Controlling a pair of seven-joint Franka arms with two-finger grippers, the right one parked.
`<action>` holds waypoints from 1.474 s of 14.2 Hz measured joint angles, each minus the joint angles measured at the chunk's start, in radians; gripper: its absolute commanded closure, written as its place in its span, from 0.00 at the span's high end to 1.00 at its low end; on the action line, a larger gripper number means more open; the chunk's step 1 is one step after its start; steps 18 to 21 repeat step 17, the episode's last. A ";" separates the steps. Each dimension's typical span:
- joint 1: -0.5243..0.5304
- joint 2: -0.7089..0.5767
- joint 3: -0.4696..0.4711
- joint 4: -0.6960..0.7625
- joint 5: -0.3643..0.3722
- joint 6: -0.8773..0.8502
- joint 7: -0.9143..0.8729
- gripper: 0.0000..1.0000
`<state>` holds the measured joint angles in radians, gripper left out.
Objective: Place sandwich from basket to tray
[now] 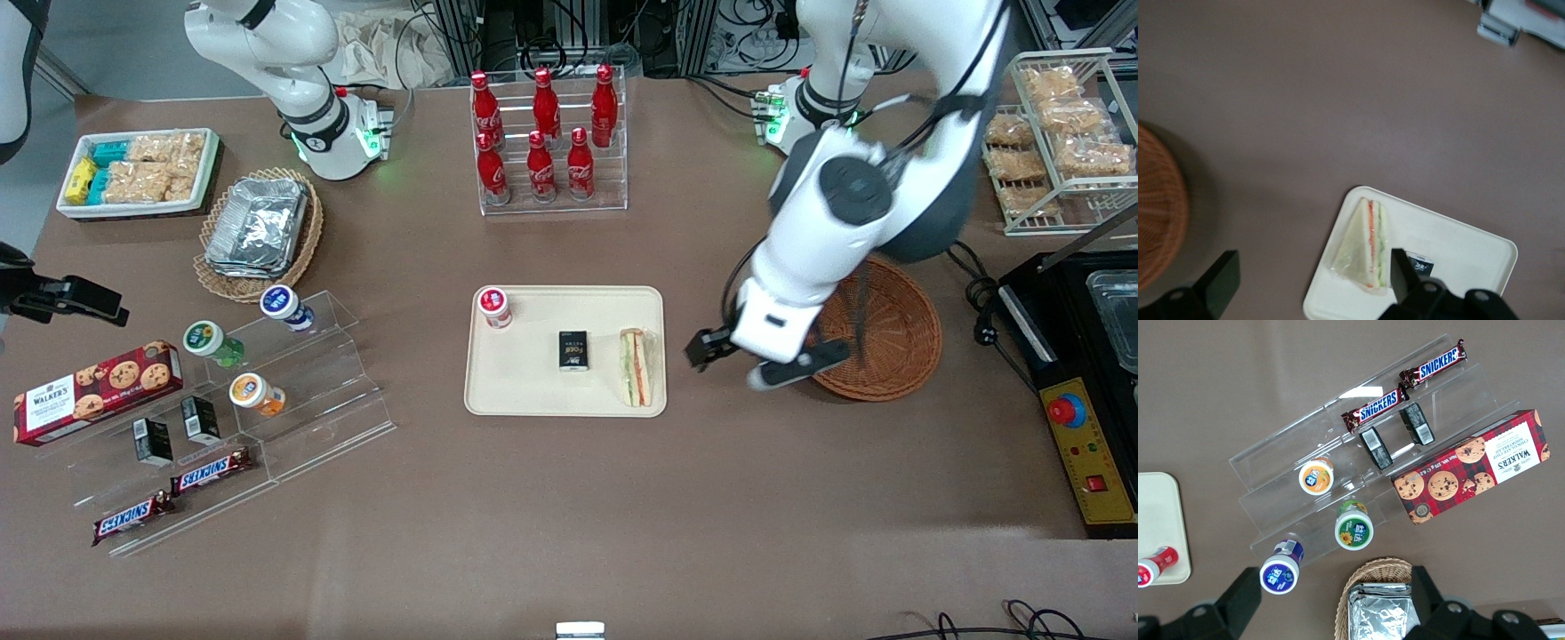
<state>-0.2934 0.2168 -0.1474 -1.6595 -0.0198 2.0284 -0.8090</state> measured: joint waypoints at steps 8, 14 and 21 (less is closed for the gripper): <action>0.061 -0.155 0.166 0.103 0.000 -0.381 0.397 1.00; 0.105 -0.283 0.277 -0.030 -0.001 -0.393 0.845 1.00; 0.106 -0.282 0.308 -0.031 0.002 -0.393 0.871 1.00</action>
